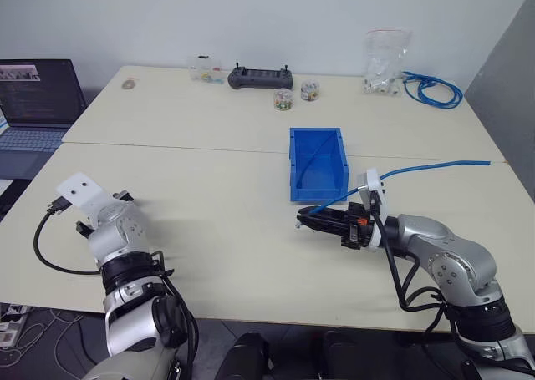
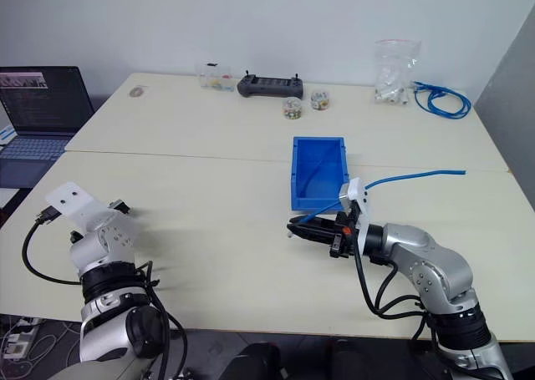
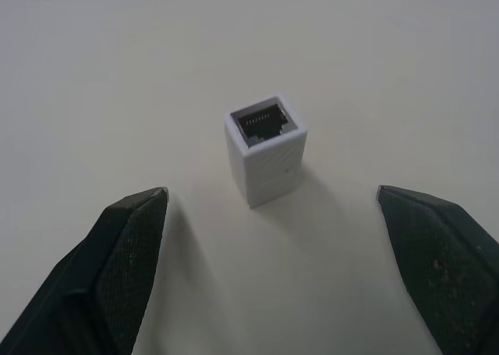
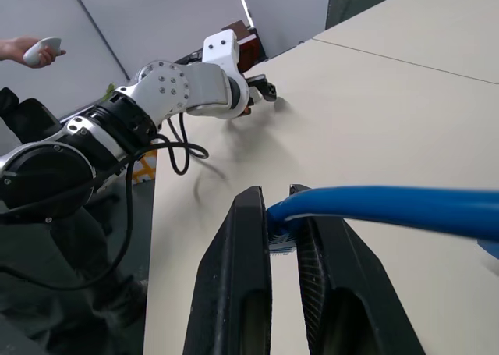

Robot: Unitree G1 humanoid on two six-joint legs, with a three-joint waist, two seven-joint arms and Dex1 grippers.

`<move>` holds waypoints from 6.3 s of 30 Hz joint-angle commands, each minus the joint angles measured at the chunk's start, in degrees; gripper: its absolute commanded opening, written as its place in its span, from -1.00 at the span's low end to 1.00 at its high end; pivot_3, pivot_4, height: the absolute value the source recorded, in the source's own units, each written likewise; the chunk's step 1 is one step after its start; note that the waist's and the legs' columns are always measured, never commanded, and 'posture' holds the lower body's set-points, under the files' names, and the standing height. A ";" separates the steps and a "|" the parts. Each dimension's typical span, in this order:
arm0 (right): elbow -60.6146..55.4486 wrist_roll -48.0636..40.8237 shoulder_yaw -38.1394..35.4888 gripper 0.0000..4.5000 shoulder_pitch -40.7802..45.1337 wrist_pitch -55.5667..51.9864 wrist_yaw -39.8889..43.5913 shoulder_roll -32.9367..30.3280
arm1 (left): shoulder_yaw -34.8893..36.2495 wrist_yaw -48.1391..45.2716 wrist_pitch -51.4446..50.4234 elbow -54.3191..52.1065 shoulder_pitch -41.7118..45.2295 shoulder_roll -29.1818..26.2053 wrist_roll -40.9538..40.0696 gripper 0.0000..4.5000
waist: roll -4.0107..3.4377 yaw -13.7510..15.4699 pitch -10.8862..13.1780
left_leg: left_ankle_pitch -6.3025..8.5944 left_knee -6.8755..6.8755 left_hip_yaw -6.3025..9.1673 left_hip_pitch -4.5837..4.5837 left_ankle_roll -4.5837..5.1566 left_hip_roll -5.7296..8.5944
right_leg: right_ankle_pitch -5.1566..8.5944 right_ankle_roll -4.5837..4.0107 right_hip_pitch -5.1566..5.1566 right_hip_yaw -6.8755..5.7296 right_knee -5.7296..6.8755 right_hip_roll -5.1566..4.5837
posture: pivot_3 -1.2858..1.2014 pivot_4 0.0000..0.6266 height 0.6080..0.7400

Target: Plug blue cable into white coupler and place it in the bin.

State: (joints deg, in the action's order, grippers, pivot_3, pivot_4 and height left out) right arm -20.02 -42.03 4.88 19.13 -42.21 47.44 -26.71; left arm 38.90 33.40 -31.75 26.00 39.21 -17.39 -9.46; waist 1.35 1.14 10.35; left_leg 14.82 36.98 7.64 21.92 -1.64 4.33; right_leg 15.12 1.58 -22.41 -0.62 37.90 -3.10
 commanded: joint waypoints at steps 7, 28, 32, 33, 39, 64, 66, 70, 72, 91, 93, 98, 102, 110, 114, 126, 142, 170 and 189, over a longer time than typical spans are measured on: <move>-2.59 -1.07 -0.40 -0.93 0.09 -0.25 -0.26 0.51 | -0.55 0.75 7.70 11.25 5.31 -5.56 -0.83 1.00 | 0.00 -0.06 0.00 | 0.00 0.00 -0.02 0.00 0.00 0.01 | -0.01 0.00 -0.03 0.02 0.01 -0.01 | 0.03 -0.52 1.00; -2.98 -0.95 -0.48 -0.93 -0.42 -0.34 -0.40 0.63 | -1.93 1.10 9.48 14.23 4.36 -7.09 -2.50 -0.46 | 0.09 -0.58 -0.06 | 0.00 0.01 -0.03 0.08 -0.01 0.01 | -0.03 -0.01 -0.21 0.03 0.15 -0.02 | 0.03 -0.52 1.00; -3.03 -0.88 -0.45 -0.93 -0.48 -0.26 -0.40 0.64 | -1.88 1.22 8.01 12.27 2.72 -5.95 -3.25 -0.60 | 0.10 -0.80 -0.06 | -0.01 0.01 -0.03 0.08 -0.01 0.01 | -0.03 -0.01 -0.21 0.05 0.17 -0.02 | 0.03 -0.52 1.00; -3.03 -0.86 -0.44 -0.93 -0.49 -0.24 -0.41 0.65 | -1.85 1.19 7.65 11.55 2.08 -5.57 -3.47 -0.60 | 0.10 -0.83 -0.06 | -0.01 0.01 -0.04 0.08 -0.01 0.01 | -0.03 -0.01 -0.22 0.05 0.17 -0.02 | 0.03 -0.52 1.00; -3.11 -0.81 -0.49 -0.93 -0.50 -0.10 -0.66 0.89 | -3.82 -2.30 6.10 4.56 -2.23 -3.79 -4.34 -0.60 | 0.10 -1.16 -0.07 | -0.01 0.02 -0.06 0.06 -0.01 0.01 | -0.03 -0.01 -0.21 0.09 0.20 -0.03 | 0.03 -0.52 1.00; -7.81 4.87 -2.85 -0.93 -10.40 5.44 -1.62 -5.37 | -51.93 -83.55 -7.47 -37.76 -14.52 -25.49 -12.03 -0.60 | 0.03 -1.50 -0.04 | 0.02 -0.04 -0.07 0.10 0.07 -0.04 | -0.03 -0.05 -0.22 0.13 0.11 0.02 | 0.03 -0.52 1.00; -7.89 5.39 -2.77 -0.93 -11.12 6.13 -1.44 -5.92 | -55.34 -87.47 -3.95 -37.88 -13.42 -25.93 -10.00 -0.60 | 0.02 -1.40 -0.03 | 0.08 -0.05 -0.08 0.10 0.18 -0.04 | -0.02 -0.06 -0.22 0.14 0.11 0.01 | 0.03 -0.52 1.00; -7.96 6.75 -1.51 -0.93 -11.72 7.59 -1.02 -6.68 | -62.73 -94.57 2.59 -36.07 -9.19 -23.99 -5.56 -0.60 | -0.02 -1.20 -0.01 | 0.11 -0.02 -0.08 0.11 0.27 -0.03 | -0.01 -0.07 -0.18 0.13 0.07 0.00 | 0.03 -0.52 1.00; -8.01 7.12 -1.20 -0.93 -11.67 7.87 -1.06 -6.51 | -65.25 -97.25 5.33 -34.49 -7.37 -22.73 -3.75 -0.60 | -0.02 -1.20 -0.01 | 0.11 -0.02 -0.08 0.12 0.29 -0.03 | -0.01 -0.06 -0.17 0.13 0.07 0.00 | 0.03 -0.52 1.00; -4.12 14.73 7.19 -0.93 -3.97 11.83 -0.67 -2.37 | -70.88 -104.68 17.94 -18.69 -4.72 -14.11 6.81 -0.60 | -0.06 -1.20 -0.04 | 0.10 0.01 0.00 -0.06 0.33 0.00 | 0.08 0.09 0.08 0.06 0.05 0.01 | 0.03 -0.52 1.00; -2.69 16.04 8.89 -0.93 -2.59 12.71 0.20 -1.94 | -70.67 -105.06 18.46 -18.27 -4.91 -14.07 7.13 -0.60 | -0.06 -1.21 -0.05 | 0.10 0.03 0.00 -0.06 0.33 0.02 | 0.06 0.06 0.10 0.06 0.04 0.00 | 0.03 -0.52 1.00; 1.36 21.07 13.92 -0.93 0.44 14.91 2.74 -2.43 | -70.11 -105.93 19.24 -17.01 -5.19 -14.18 7.63 -0.60 | -0.09 -1.28 -0.07 | 0.10 0.02 0.00 -0.10 0.32 0.02 | 0.02 -0.01 0.10 0.05 0.06 0.00 | 0.03 -0.52 1.00; 4.39 23.31 15.46 -0.93 1.77 16.19 4.66 -2.76 | -69.92 -106.44 19.89 -16.60 -5.43 -14.36 7.95 -0.60 | -0.09 -1.34 -0.08 | 0.10 0.02 0.03 -0.10 0.32 0.01 | 0.01 -0.02 0.10 0.04 0.08 0.01 | 0.03 -0.52 1.00; 6.90 25.20 15.27 -0.93 2.37 17.13 6.20 -3.23 | -69.53 -106.99 20.87 -16.12 -6.03 -14.71 8.52 -0.60 | -0.13 -1.46 -0.12 | 0.10 0.02 0.03 -0.14 0.32 0.00 | 0.00 -0.04 0.10 0.04 0.10 0.02 | 0.03 -0.52 1.00; 7.09 25.93 15.42 -0.93 2.19 17.16 6.75 -3.35 | -69.40 -107.04 21.03 -15.94 -6.32 -14.86 8.73 -0.60 | -0.17 -1.47 -0.15 | 0.10 0.02 0.03 -0.15 0.32 0.00 | 0.00 -0.04 0.10 0.04 0.11 0.02 | 0.03 -0.52 1.00; 8.70 29.86 20.26 -0.93 5.92 15.79 9.68 -3.94 | -69.20 -107.08 21.25 -15.73 -6.66 -14.80 9.46 -0.61 | -0.32 -1.61 -0.42 | 0.10 0.01 0.03 -0.21 0.33 -0.01 | 0.03 0.00 0.15 0.04 0.12 0.03 | 0.03 -0.52 1.00; 14.32 31.69 23.73 -0.93 8.50 14.57 11.38 -1.73 | -68.89 -106.77 21.10 -16.15 -7.21 -14.71 9.88 -0.62 | -0.50 -1.86 -1.02 | 0.10 -0.01 0.02 -0.24 0.33 -0.01 | 0.03 0.01 0.16 0.05 0.12 0.04 | 0.03 -0.52 1.00; 22.94 34.65 26.95 -0.93 6.31 15.83 15.42 -0.06 | -67.32 -103.89 20.42 -16.65 -9.06 -14.11 10.50 -0.62 | -0.82 -2.78 -2.74 | 0.21 -0.35 0.04 -1.20 0.48 -0.02 | 0.37 0.18 1.02 0.08 -0.02 0.05 | 0.03 -0.52 1.00; -1.63 19.25 3.77 -0.93 6.23 -0.56 3.40 1.33 | -46.79 -96.14 2.14 -38.14 -18.17 -21.36 -3.14 0.96 | -0.73 -2.73 -1.40 | 0.18 -0.60 0.17 -0.40 0.46 -0.06 | 0.43 0.05 0.02 0.06 0.15 0.04 | 0.03 -0.52 1.00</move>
State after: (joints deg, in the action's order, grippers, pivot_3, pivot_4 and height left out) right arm -16.28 -17.96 14.39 23.41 -38.29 53.73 -26.03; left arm -13.02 -65.31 -26.88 -6.17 21.12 -37.76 -9.78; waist 0.63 -1.59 8.94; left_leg 15.00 36.41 7.83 21.58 -1.19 4.27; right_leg 15.52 1.56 -22.41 -0.59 38.05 -3.05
